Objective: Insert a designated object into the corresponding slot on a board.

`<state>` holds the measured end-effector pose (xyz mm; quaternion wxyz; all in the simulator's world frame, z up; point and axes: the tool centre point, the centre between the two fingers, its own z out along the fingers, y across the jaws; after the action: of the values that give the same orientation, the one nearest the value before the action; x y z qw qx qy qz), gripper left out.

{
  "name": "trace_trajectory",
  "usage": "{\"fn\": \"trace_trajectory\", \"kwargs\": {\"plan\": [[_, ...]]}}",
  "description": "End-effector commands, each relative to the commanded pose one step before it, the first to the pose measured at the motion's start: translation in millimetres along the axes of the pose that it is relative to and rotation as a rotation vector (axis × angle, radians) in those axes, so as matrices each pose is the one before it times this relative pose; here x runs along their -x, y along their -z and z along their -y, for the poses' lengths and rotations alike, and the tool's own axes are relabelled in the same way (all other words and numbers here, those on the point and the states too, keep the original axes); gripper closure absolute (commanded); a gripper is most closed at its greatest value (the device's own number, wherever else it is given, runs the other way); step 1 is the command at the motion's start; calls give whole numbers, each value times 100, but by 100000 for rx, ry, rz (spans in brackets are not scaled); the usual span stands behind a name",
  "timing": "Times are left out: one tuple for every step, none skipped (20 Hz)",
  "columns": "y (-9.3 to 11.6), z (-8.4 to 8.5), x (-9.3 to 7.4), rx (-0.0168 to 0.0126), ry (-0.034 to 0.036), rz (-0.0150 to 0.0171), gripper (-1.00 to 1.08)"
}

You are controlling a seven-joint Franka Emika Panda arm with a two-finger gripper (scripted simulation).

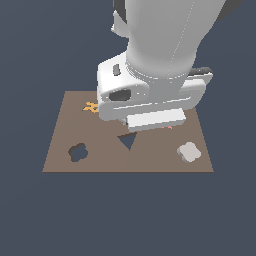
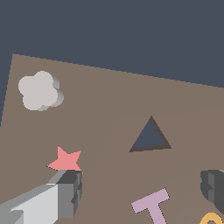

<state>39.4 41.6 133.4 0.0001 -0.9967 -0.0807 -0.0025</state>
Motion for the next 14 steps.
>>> {"fn": "trace_trajectory", "kwargs": {"plan": [[-1215, 1635, -1271, -106, 4440, 78, -92], [-521, 690, -577, -21, 1936, 23, -92], [-541, 718, -600, -18, 2015, 25, -92], [-559, 744, -622, -15, 2091, 27, -92], [-557, 744, -623, -11, 2094, 28, -92], [-525, 703, -590, -7, 1982, 28, -92], [-492, 660, -556, -3, 1866, 27, -92], [-459, 617, -521, -1, 1748, 26, -92], [-427, 576, -487, 1, 1632, 25, -92], [-395, 534, -452, 3, 1516, 24, -92], [-363, 493, -419, 4, 1403, 23, -92], [-332, 454, -387, 5, 1294, 22, -92], [-302, 415, -356, 6, 1186, 21, -92], [-275, 379, -326, 6, 1085, 20, -92]]}}
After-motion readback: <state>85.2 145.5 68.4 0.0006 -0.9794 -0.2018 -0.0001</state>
